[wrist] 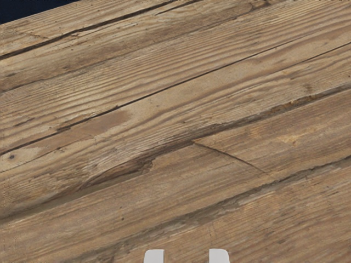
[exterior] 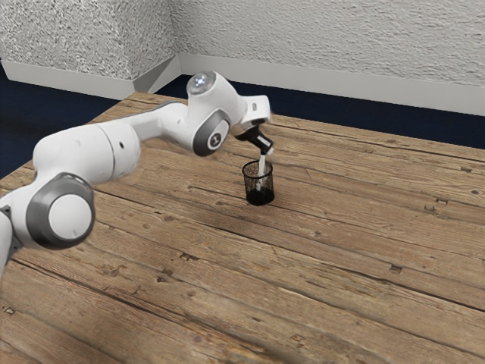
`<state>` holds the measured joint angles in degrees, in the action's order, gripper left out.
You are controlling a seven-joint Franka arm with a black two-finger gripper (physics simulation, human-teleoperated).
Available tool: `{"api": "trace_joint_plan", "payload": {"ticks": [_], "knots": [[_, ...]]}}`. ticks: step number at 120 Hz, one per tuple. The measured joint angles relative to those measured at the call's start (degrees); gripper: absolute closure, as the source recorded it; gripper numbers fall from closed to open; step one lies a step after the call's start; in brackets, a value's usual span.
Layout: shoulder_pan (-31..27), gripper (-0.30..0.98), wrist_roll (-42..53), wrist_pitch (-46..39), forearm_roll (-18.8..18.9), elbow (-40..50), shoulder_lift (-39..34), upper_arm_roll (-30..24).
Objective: Take the marker out of the pen holder and place it to the left of the pen holder.
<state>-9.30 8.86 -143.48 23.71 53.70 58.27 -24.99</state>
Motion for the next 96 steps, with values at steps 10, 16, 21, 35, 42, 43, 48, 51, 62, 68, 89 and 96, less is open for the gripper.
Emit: {"api": "trace_joint_plan", "payload": {"ticks": [10,16,21,35,42,43,48,51,62,68,89,96], "knots": [[-0.3,0.78,-0.5,0.0,0.5,0.0,-0.4,0.9],[-0.3,0.78,-0.8,0.0,0.8,0.0,-0.9,1.2],[-0.3,0.78,-1.1,0.0,1.1,0.0,-1.3,1.2],[-0.6,0.78,-1.7,0.0,1.7,0.0,-3.1,1.2],[-1.0,0.78,-2.0,0.2,2.1,0.0,-4.1,1.1],[-1.0,0.78,-2.0,0.3,2.2,0.0,-4.2,1.1],[-1.3,0.78,-2.2,0.6,2.4,0.0,-4.6,1.0],[-1.5,0.78,-2.3,0.8,2.5,0.0,-4.8,1.0],[-2.0,0.77,-2.7,2.8,2.9,-0.3,-5.5,1.0],[-2.5,0.77,-2.8,4.4,3.1,-0.4,-5.9,1.0],[-4.5,0.75,-2.7,9.9,3.3,-0.1,-6.4,1.0],[-5.0,0.75,-2.6,11.6,3.3,0.0,-6.2,1.2]]}}
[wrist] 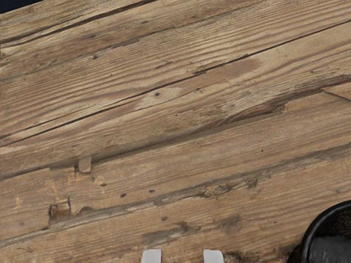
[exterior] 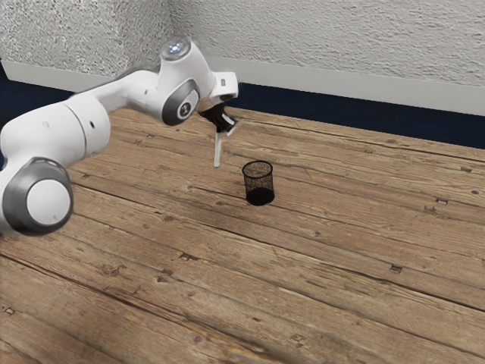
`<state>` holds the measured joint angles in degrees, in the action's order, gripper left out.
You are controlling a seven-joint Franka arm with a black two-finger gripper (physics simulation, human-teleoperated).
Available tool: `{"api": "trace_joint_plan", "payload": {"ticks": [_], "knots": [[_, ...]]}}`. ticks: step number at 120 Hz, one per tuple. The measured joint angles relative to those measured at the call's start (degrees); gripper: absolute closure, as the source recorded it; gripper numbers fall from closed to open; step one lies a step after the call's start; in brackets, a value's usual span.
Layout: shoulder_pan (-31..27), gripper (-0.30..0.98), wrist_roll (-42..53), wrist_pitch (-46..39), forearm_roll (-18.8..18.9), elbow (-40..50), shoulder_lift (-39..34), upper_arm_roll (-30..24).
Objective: Take the marker out of the pen holder and place it to the left of the pen holder.
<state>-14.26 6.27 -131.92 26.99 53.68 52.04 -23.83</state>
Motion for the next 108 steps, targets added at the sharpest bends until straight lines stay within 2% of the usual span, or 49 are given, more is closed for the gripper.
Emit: {"api": "trace_joint_plan", "payload": {"ticks": [45,64,87,108], "knots": [[-2.8,0.75,-0.5,16.1,2.9,0.0,1.2,1.4],[-4.0,0.74,-0.9,20.1,3.2,0.0,2.2,1.6],[-4.6,0.35,-1.0,21.5,2.6,0.4,2.5,1.5],[-5.1,0.15,-1.0,19.3,2.4,1.9,1.4,1.1]]}}
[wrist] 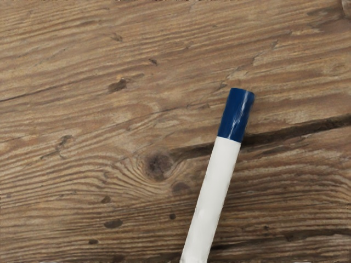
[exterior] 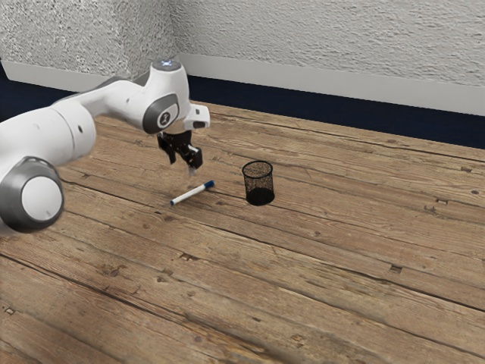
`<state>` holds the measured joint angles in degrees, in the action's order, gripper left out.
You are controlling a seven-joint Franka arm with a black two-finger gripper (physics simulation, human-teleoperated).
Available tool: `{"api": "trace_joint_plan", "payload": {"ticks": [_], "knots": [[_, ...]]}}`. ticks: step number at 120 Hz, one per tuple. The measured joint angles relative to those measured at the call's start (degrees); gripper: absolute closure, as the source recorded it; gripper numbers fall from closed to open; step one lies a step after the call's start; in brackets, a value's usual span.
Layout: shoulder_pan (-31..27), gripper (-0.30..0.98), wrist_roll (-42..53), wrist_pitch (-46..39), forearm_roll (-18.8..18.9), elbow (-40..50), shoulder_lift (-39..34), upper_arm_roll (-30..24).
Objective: Take the marker out of the pen holder and place it to the left of the pen holder.
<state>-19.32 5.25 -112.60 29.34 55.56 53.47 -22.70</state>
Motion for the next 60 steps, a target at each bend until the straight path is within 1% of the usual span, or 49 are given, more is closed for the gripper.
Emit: {"api": "trace_joint_plan", "payload": {"ticks": [8,28,54,60], "knots": [[-1.5,0.11,0.0,-0.5,-0.4,2.5,-2.2,-1.3],[-2.5,0.05,0.0,0.6,-3.5,9.3,-11.6,-2.4],[-2.2,0.02,0.0,3.9,-9.5,24.1,-33.1,-2.4],[-2.1,0.01,0.0,5.0,-10.5,25.3,-36.4,-2.4]]}}
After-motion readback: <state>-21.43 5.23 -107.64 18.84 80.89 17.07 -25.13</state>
